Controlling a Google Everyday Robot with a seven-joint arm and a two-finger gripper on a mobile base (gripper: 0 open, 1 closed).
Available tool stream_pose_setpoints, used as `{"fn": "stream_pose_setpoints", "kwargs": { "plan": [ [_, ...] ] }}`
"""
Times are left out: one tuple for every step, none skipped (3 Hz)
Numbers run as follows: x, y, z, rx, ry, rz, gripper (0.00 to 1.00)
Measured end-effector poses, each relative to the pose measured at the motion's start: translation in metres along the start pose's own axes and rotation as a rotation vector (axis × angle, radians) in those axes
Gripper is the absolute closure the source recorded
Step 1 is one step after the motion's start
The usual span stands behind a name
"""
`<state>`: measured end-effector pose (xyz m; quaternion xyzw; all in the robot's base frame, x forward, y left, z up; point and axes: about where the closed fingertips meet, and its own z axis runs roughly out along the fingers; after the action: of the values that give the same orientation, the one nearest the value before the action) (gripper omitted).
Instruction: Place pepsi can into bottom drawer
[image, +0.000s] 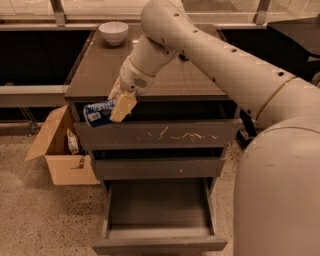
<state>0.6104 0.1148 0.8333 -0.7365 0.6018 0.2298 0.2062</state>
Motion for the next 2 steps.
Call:
{"fn": "stream_pose_setpoints", "kwargs": {
  "plan": [
    [0.010,0.033,0.011,-0.020,0.038,0.025,1.00],
    [0.029,0.060,0.027,-0.052,0.050,0.063,1.00]
  ]
}}
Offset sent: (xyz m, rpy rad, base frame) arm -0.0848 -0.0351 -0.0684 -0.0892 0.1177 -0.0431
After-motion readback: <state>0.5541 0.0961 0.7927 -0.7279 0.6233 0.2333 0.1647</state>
